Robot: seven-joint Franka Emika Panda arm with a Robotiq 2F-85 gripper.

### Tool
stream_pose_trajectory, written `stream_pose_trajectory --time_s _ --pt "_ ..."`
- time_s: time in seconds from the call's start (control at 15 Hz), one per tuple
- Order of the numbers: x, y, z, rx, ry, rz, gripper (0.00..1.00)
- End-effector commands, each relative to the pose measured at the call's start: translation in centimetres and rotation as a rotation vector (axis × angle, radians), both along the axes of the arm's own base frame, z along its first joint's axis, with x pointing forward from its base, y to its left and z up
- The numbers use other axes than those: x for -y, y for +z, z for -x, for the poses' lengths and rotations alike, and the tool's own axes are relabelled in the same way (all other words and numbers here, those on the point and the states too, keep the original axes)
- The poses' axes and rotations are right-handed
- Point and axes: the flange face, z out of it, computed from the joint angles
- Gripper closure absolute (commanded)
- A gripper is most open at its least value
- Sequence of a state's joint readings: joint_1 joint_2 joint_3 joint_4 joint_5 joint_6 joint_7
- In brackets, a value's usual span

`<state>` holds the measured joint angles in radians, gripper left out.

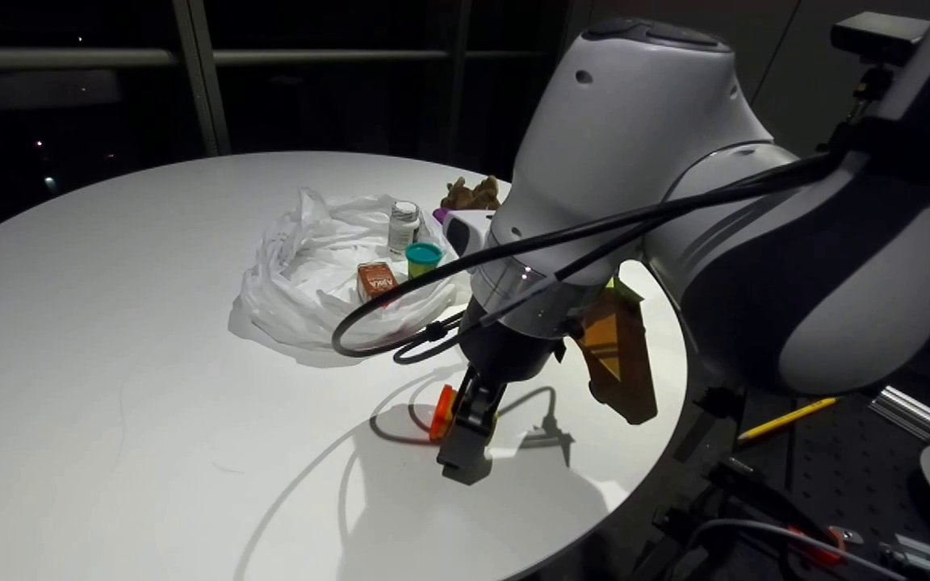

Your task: Pick the bottles and objects on the table and put them in the plastic bag

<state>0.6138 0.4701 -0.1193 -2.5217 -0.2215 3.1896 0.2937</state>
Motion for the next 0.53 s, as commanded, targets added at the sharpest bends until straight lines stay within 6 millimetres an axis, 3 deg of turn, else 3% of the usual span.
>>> stream_pose_trajectory --time_s 0.0,0.2,0.33,0.47 --pt "-0.6 1.8 -0.6 0.045 0.008 0.000 0.57" --pt "-0.6 3.8 -2.1 0.091 -0.012 0.014 0.81" --pt "-0.5 5.6 -4.2 0.135 -0.047 0.027 0.80" --pt "0.1 7.5 -7.8 0.187 -0.121 0.040 0.80"
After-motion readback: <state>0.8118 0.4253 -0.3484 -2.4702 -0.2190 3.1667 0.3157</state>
